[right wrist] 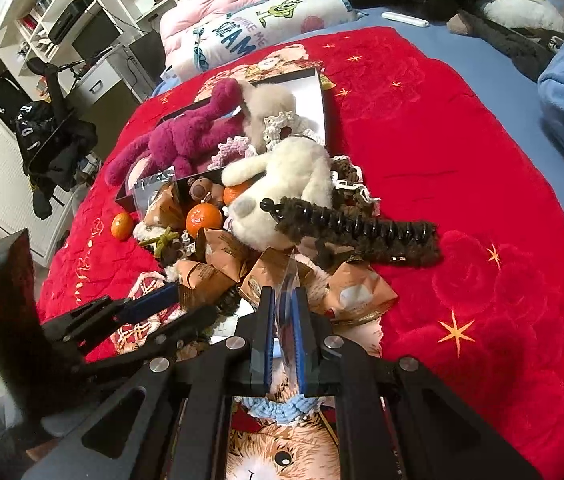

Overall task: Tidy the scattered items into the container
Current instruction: 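Grasp the tan snack packet with left gripper while right gripper holds the clear packet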

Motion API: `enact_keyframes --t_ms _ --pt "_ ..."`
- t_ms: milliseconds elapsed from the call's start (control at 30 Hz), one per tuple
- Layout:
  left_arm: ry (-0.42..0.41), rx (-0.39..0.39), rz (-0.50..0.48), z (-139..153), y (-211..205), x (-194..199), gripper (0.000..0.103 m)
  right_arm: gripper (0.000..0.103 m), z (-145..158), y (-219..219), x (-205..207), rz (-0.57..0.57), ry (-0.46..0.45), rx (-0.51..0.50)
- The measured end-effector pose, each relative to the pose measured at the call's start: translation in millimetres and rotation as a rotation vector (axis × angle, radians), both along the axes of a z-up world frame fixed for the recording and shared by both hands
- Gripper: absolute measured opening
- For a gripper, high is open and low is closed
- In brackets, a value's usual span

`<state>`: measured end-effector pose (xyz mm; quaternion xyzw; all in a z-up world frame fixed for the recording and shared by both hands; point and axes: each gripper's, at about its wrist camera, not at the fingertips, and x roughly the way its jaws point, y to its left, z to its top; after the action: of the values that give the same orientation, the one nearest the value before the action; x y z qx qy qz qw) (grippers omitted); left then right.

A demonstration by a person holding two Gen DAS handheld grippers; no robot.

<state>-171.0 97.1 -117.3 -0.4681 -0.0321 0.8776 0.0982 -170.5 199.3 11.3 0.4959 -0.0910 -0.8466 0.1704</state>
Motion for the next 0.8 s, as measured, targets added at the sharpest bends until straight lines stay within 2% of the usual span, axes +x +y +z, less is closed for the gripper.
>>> enact_keyframes --t_ms 67,233,400,567,633,800 --pt "-0.01 0.009 0.003 -3.9 -2.0 -1.6 0.043 0.01 -1.0 -0.8 -0.2 0.003 -0.001 0.002" --pt "-0.003 -0.054 -0.023 -6.8 7.5 -0.5 0.043 0.011 -10.7 -2.0 -1.7 -0.008 -0.036 0.046" --pt "-0.022 -0.016 -0.011 -9.5 2.8 -2.9 0.043 0.011 -20.7 -4.0 -3.4 -0.01 -0.064 0.072" --pt "-0.033 -0.014 -0.021 -10.9 2.7 -1.3 0.043 0.01 -26.7 -6.5 -4.4 -0.001 -0.077 0.086" --pt "-0.023 -0.019 -0.018 -10.4 1.6 0.0 0.032 0.01 -26.7 -9.6 -3.8 0.012 -0.073 0.093" --pt "-0.013 -0.01 -0.002 -9.1 -0.5 1.7 0.026 0.01 -26.4 -13.0 -3.9 0.024 -0.059 0.099"
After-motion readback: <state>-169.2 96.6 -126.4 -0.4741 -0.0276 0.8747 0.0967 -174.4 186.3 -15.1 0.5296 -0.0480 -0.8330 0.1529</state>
